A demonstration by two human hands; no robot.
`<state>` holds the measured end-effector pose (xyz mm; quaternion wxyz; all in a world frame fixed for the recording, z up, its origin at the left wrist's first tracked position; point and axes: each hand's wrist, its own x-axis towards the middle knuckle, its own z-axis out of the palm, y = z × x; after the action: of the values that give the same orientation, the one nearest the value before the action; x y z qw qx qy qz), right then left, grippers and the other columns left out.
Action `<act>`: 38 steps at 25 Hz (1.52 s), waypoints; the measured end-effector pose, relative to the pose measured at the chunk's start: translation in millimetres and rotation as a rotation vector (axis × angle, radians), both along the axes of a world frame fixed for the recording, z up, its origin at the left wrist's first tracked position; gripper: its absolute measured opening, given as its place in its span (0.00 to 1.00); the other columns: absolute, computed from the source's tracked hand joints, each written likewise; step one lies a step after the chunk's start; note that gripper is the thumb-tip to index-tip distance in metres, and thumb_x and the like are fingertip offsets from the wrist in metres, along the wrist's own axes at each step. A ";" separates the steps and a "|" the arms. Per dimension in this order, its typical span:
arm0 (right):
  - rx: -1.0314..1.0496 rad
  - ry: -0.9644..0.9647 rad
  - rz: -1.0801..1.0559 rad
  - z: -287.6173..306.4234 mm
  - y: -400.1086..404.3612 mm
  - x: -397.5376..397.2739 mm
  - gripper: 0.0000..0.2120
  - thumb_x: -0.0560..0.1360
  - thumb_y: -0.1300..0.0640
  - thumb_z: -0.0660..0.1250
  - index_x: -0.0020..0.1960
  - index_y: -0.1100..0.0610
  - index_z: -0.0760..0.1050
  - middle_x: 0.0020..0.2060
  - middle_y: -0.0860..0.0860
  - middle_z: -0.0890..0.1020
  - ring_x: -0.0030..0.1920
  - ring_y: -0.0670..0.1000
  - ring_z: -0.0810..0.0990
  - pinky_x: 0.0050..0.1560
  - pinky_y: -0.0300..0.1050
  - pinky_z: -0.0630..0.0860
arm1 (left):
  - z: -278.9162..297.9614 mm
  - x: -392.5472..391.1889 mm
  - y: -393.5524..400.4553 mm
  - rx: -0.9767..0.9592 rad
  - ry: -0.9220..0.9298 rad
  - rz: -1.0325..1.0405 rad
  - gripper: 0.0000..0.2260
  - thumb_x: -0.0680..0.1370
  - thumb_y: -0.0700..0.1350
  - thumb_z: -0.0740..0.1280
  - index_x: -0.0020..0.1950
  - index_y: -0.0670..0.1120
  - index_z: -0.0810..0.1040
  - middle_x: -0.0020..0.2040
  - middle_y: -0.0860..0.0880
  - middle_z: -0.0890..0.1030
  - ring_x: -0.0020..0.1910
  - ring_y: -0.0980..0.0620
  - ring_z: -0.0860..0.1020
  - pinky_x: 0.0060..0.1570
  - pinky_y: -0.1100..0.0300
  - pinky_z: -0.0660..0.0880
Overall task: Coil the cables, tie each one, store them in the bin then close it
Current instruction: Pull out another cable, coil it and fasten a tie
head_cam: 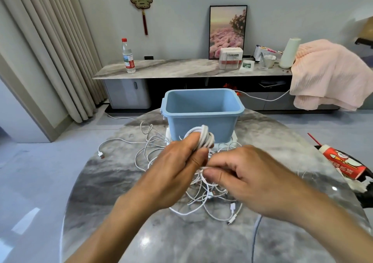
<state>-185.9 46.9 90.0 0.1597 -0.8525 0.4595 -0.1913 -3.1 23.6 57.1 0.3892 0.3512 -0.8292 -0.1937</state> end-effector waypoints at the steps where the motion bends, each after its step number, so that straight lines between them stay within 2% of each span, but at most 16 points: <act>1: -0.231 0.112 0.005 0.2 -5.2 -8.4 0.17 0.80 0.42 0.59 0.37 0.50 0.74 0.26 0.44 0.75 0.28 0.46 0.66 0.38 0.44 0.64 | 4.7 -0.3 1.4 0.002 -0.048 -0.046 0.11 0.84 0.47 0.56 0.48 0.41 0.71 0.39 0.51 0.74 0.39 0.49 0.73 0.41 0.50 0.71; 3: -0.530 0.242 0.027 -3.3 -12.3 -19.7 0.17 0.78 0.40 0.58 0.36 0.49 0.72 0.27 0.43 0.76 0.29 0.47 0.68 0.43 0.48 0.63 | 9.1 -0.4 4.1 0.013 -0.117 -0.108 0.11 0.84 0.48 0.56 0.47 0.42 0.70 0.38 0.53 0.71 0.38 0.51 0.72 0.40 0.54 0.69; 7: -0.798 0.261 -0.012 -6.0 -23.4 -35.8 0.21 0.79 0.37 0.58 0.34 0.49 0.70 0.29 0.44 0.76 0.36 0.54 0.76 0.49 0.53 0.66 | 11.5 8.6 3.0 0.137 -0.157 -0.169 0.12 0.82 0.51 0.59 0.48 0.43 0.72 0.36 0.55 0.71 0.36 0.53 0.71 0.37 0.53 0.68; 10: -0.873 0.212 -0.011 -3.5 -25.2 -36.3 0.22 0.82 0.40 0.56 0.36 0.51 0.69 0.29 0.47 0.74 0.32 0.56 0.73 0.44 0.52 0.67 | 12.9 13.7 2.1 0.163 -0.137 -0.180 0.13 0.82 0.53 0.61 0.48 0.43 0.73 0.36 0.53 0.73 0.36 0.50 0.73 0.37 0.50 0.70; 14: -0.971 0.146 0.061 10.6 -14.9 -31.3 0.21 0.83 0.44 0.59 0.34 0.54 0.68 0.28 0.51 0.70 0.29 0.56 0.67 0.35 0.48 0.63 | 11.9 8.5 9.1 0.040 -0.163 -0.113 0.13 0.84 0.51 0.56 0.48 0.44 0.71 0.36 0.54 0.70 0.37 0.55 0.71 0.38 0.58 0.66; 16: -0.919 0.101 0.026 9.0 -20.3 -35.6 0.23 0.83 0.44 0.57 0.34 0.55 0.69 0.28 0.50 0.70 0.30 0.56 0.66 0.35 0.46 0.61 | 13.7 9.4 10.6 0.203 0.004 -0.194 0.13 0.84 0.49 0.55 0.48 0.43 0.73 0.36 0.51 0.72 0.37 0.51 0.72 0.39 0.56 0.68; 19: -0.711 0.020 -0.104 -12.6 -32.3 -43.0 0.22 0.84 0.41 0.50 0.38 0.53 0.68 0.29 0.46 0.66 0.29 0.52 0.67 0.32 0.45 0.61 | 20.6 10.2 12.3 0.534 0.400 -0.299 0.14 0.82 0.46 0.56 0.47 0.39 0.77 0.34 0.44 0.73 0.36 0.46 0.71 0.39 0.53 0.69; 22: -0.301 -0.283 -0.207 -33.2 -33.9 -38.5 0.20 0.82 0.37 0.50 0.41 0.49 0.67 0.26 0.48 0.68 0.27 0.45 0.67 0.29 0.46 0.65 | 27.6 9.0 15.1 0.751 0.815 -0.464 0.14 0.79 0.45 0.56 0.44 0.41 0.78 0.32 0.45 0.71 0.33 0.47 0.70 0.40 0.56 0.68; 24: 0.026 -0.486 -0.235 -44.5 -30.3 -22.5 0.17 0.82 0.40 0.54 0.42 0.49 0.72 0.27 0.49 0.69 0.28 0.44 0.67 0.30 0.45 0.64 | 27.2 7.1 13.2 0.879 1.049 -0.536 0.15 0.79 0.44 0.54 0.46 0.40 0.78 0.34 0.46 0.71 0.35 0.48 0.72 0.50 0.54 0.68; 26: 0.160 -0.413 -0.223 -55.6 -18.0 3.8 0.15 0.82 0.44 0.55 0.43 0.49 0.73 0.28 0.46 0.72 0.29 0.44 0.69 0.33 0.45 0.66 | 20.5 7.6 7.3 0.925 1.234 -0.482 0.15 0.81 0.44 0.54 0.50 0.40 0.79 0.38 0.47 0.75 0.40 0.49 0.76 0.62 0.50 0.64; 28: 0.135 -0.195 -0.184 -62.7 -0.3 29.6 0.13 0.83 0.45 0.52 0.47 0.50 0.70 0.35 0.47 0.78 0.36 0.47 0.77 0.40 0.49 0.72 | 13.6 9.9 -3.5 0.909 1.339 -0.322 0.13 0.80 0.44 0.56 0.54 0.41 0.78 0.42 0.48 0.78 0.43 0.51 0.79 0.64 0.51 0.65; 30: 0.103 -0.069 -0.156 -53.5 17.2 48.4 0.10 0.84 0.47 0.49 0.50 0.49 0.65 0.44 0.49 0.81 0.46 0.54 0.79 0.45 0.50 0.72 | 7.6 12.0 -10.6 0.790 1.285 -0.162 0.12 0.80 0.43 0.57 0.57 0.40 0.76 0.42 0.48 0.79 0.42 0.52 0.80 0.54 0.57 0.72; 32: 0.131 0.012 -0.163 -42.7 26.4 56.7 0.05 0.84 0.51 0.51 0.54 0.49 0.64 0.49 0.52 0.81 0.52 0.57 0.79 0.45 0.48 0.69 | 3.7 9.0 -11.8 0.633 1.121 -0.039 0.13 0.80 0.43 0.57 0.58 0.38 0.76 0.41 0.46 0.79 0.41 0.51 0.80 0.43 0.60 0.76; 33: 0.156 0.059 -0.165 -36.8 29.8 58.3 0.04 0.84 0.52 0.53 0.55 0.50 0.65 0.51 0.52 0.81 0.54 0.58 0.79 0.45 0.47 0.66 | 3.0 5.6 -10.9 0.580 1.061 -0.012 0.14 0.80 0.43 0.57 0.58 0.37 0.76 0.41 0.45 0.80 0.41 0.51 0.79 0.41 0.61 0.77; 36: 0.207 0.119 -0.179 -17.7 36.7 59.3 0.01 0.83 0.54 0.55 0.52 0.49 0.64 0.52 0.52 0.80 0.54 0.58 0.79 0.45 0.47 0.65 | 0.5 3.3 -10.7 0.517 0.957 0.030 0.16 0.79 0.47 0.60 0.60 0.39 0.76 0.43 0.43 0.82 0.44 0.49 0.79 0.44 0.60 0.77; 38: 0.144 0.138 -0.172 -8.4 39.1 58.2 0.04 0.83 0.54 0.55 0.49 0.48 0.62 0.51 0.51 0.81 0.52 0.58 0.79 0.44 0.47 0.65 | -2.4 6.1 -10.7 0.421 0.795 0.086 0.13 0.81 0.46 0.60 0.60 0.40 0.77 0.44 0.45 0.82 0.44 0.50 0.78 0.47 0.59 0.76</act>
<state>-127.7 86.0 81.6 0.1717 -0.8073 0.5535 -0.1116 3.0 12.9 54.7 0.6052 0.3553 -0.5426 -0.4616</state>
